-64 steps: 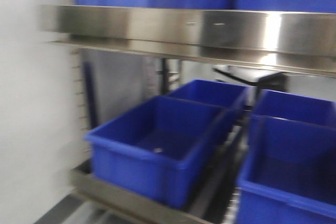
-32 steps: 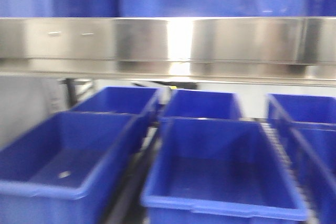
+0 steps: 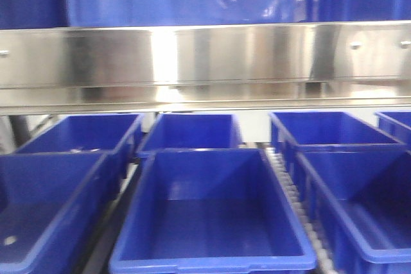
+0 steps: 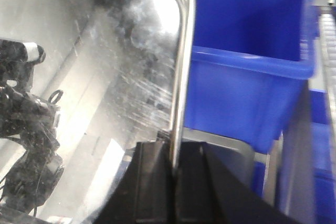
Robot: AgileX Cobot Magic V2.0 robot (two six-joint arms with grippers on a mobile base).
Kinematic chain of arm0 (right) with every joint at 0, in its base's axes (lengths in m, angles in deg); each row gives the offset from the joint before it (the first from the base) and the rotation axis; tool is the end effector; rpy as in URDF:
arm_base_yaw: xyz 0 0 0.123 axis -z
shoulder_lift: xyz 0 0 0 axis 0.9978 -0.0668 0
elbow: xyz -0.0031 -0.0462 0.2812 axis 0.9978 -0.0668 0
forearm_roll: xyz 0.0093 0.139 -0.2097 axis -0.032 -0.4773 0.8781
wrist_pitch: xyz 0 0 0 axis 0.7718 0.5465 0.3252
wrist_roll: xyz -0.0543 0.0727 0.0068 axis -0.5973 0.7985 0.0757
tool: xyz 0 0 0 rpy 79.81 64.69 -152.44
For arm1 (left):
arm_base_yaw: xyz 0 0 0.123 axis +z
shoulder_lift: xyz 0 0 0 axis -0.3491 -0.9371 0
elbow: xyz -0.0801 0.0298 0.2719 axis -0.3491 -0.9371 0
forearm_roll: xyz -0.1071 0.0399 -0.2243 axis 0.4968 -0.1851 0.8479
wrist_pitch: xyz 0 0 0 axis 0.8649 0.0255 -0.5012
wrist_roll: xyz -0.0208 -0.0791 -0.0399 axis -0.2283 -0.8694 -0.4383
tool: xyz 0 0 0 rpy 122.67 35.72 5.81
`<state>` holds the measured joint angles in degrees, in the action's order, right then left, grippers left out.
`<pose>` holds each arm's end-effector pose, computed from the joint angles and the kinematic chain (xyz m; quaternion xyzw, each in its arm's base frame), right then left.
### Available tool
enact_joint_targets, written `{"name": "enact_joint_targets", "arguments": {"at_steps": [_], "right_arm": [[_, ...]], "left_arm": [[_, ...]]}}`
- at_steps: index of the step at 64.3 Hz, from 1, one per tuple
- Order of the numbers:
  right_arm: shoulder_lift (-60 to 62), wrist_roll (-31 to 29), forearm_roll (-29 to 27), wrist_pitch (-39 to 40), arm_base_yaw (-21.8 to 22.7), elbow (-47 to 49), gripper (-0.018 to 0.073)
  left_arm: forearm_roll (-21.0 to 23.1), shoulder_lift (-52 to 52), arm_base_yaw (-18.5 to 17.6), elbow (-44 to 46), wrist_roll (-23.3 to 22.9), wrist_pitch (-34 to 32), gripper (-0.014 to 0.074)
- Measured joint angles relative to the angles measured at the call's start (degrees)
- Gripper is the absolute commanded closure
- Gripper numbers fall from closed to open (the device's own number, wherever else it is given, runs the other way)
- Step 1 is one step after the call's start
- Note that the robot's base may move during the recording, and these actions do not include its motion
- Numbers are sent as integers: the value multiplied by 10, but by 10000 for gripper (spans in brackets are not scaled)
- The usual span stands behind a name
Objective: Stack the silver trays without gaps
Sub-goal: 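Drive up to the rack of blue bins holding the tray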
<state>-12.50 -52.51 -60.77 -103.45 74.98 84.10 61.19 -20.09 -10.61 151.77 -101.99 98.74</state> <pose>0.3341 0.0807 0.4439 -0.0748 0.8105 0.1549 0.5599 0.2976 -0.1708 0.4440 0.1249 0.7971 -0.1764 0.5637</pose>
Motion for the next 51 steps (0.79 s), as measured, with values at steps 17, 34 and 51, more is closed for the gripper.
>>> {"name": "enact_joint_targets", "arguments": {"at_steps": [17, 34, 51], "right_arm": [[0, 1, 0, 0, 0, 0, 638], [0, 1, 0, 0, 0, 0, 638], [0, 1, 0, 0, 0, 0, 638]], "left_arm": [[0, 0, 0, 0, 0, 0, 616], [0, 0, 0, 0, 0, 0, 616], [0, 0, 0, 0, 0, 0, 616]]}}
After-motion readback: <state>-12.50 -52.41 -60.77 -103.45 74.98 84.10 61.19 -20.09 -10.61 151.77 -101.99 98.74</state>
